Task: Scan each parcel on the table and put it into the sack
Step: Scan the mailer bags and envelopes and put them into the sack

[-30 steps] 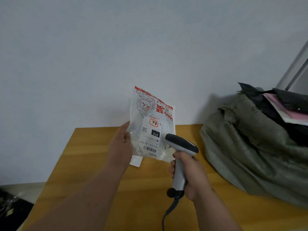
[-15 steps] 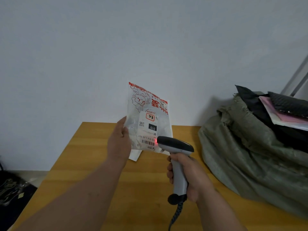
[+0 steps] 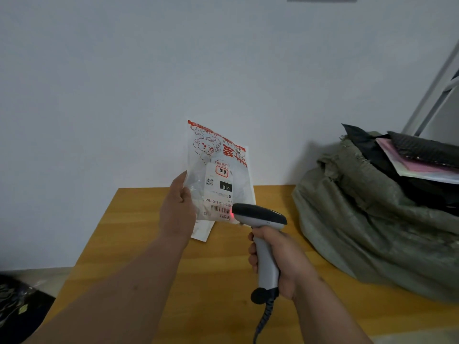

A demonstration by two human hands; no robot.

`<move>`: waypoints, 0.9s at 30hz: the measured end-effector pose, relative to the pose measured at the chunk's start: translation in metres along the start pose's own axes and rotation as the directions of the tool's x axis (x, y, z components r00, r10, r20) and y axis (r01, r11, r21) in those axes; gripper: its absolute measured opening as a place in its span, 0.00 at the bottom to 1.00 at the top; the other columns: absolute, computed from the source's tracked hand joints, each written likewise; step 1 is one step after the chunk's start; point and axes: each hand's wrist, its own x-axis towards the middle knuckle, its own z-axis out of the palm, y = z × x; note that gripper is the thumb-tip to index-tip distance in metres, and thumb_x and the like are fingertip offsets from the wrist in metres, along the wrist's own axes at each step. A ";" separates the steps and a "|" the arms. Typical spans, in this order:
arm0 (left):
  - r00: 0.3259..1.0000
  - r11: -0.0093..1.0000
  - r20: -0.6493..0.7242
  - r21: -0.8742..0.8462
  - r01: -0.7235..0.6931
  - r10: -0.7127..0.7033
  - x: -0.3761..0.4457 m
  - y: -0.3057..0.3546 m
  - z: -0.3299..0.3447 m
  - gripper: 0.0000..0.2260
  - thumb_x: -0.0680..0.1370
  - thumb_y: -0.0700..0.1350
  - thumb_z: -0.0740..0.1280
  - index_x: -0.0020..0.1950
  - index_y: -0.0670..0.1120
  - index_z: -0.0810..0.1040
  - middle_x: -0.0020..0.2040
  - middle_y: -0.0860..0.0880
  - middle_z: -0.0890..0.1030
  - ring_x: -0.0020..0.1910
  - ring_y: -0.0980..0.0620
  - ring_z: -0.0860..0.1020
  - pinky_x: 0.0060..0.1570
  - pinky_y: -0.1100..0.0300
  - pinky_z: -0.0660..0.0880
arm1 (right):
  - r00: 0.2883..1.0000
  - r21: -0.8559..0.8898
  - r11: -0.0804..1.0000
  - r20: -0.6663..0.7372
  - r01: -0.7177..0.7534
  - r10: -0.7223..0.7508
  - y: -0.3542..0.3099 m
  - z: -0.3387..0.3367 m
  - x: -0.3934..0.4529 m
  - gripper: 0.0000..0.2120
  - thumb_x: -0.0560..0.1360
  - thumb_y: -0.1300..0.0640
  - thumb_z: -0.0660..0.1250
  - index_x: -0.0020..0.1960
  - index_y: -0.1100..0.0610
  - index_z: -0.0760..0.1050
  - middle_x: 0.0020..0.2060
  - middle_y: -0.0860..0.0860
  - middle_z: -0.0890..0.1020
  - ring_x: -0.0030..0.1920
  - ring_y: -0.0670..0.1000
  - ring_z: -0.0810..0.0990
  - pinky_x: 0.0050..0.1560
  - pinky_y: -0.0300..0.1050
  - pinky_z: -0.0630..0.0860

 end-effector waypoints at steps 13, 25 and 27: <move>0.998 0.999 0.056 0.032 -0.032 0.030 0.005 -0.003 -0.018 0.18 0.84 0.43 0.54 0.72 0.60 0.68 0.62 0.55 0.75 0.57 0.52 0.78 0.53 0.47 0.80 | 0.996 -0.001 0.999 -0.077 0.049 -0.049 0.014 0.025 -0.002 0.08 0.75 0.56 0.68 0.49 0.61 0.76 0.36 0.56 0.77 0.31 0.52 0.76 0.33 0.46 0.72; 0.960 0.995 0.269 -0.080 -0.057 0.077 0.000 0.043 0.018 0.23 0.85 0.43 0.53 0.74 0.67 0.59 0.65 0.57 0.70 0.61 0.46 0.77 0.34 0.62 0.81 | 0.923 -0.060 0.967 -0.288 0.248 -0.254 0.000 0.002 -0.018 0.07 0.77 0.56 0.68 0.52 0.59 0.76 0.36 0.55 0.78 0.35 0.53 0.78 0.38 0.47 0.74; 0.950 0.994 0.302 -0.091 -0.057 0.082 -0.002 0.056 0.036 0.23 0.85 0.44 0.53 0.75 0.67 0.58 0.67 0.56 0.70 0.56 0.48 0.79 0.32 0.58 0.81 | 0.903 -0.042 0.961 -0.333 0.274 -0.272 -0.007 -0.010 -0.021 0.07 0.77 0.56 0.68 0.51 0.60 0.76 0.35 0.54 0.78 0.34 0.53 0.78 0.35 0.44 0.74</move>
